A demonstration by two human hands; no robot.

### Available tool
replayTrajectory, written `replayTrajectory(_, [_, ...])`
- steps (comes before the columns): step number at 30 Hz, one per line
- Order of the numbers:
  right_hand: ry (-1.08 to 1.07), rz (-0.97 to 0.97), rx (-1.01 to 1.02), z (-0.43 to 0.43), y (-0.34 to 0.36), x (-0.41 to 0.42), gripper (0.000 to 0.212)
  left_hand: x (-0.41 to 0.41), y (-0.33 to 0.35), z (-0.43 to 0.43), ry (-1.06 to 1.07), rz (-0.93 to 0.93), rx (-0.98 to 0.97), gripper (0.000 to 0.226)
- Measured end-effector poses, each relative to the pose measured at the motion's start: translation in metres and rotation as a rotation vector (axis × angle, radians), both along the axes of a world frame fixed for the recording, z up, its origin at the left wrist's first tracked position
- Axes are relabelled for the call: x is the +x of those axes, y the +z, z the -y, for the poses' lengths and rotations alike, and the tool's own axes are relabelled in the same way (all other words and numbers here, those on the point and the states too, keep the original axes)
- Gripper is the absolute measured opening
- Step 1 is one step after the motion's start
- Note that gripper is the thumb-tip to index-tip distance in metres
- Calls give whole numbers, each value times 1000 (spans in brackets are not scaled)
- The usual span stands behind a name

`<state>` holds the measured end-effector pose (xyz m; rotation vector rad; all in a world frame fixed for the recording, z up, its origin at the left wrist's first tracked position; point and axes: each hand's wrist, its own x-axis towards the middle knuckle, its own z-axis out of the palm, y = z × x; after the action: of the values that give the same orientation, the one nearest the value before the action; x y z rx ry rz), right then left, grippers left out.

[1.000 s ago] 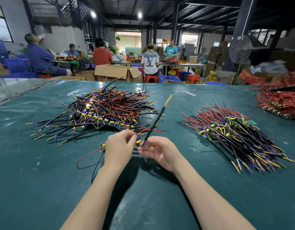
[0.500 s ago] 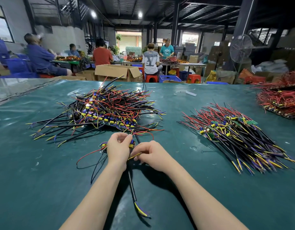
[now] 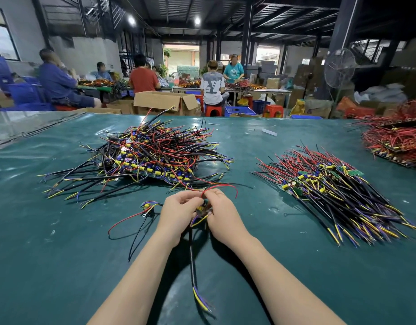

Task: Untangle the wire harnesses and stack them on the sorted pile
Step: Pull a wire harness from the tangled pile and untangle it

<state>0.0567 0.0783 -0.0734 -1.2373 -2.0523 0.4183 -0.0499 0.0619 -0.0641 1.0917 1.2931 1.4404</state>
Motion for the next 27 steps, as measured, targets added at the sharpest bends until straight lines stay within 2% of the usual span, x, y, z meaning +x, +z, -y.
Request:
replayTrajectory(2, [-5,-44,-2,-2,2,2,44,0,1,2,-86,3,4,32])
replayTrajectory(5, [3,-167,-57,-4,3,7,50,-2,2,3,-109,-26,34,36])
replayTrajectory(7, [32,-384,-205,-5,5,10,53,-3,2,3,-112,-22,25,36])
replayTrajectory(10, [106,-851,-462,-6,9,13,54,-6,5,3,-124,12,-13,32])
replayTrajectory(12, [147,-1019,-533,-6,9,14,44,-7,7,2,-128,14,-27,28])
replayTrajectory(16, [173,-985,-487,-2,9,13,23,-5,6,3,-150,-40,-41,24])
replayTrajectory(20, [31,-986,-451,1,13,10,22,-2,3,4,-153,-114,1,27])
replayTrajectory(24, [-122,-916,-538,-1,15,7,22,2,-2,4,-51,-264,69,29])
replayTrajectory(27, [-125,-906,-566,0,14,10,25,5,-2,6,-50,-138,53,26])
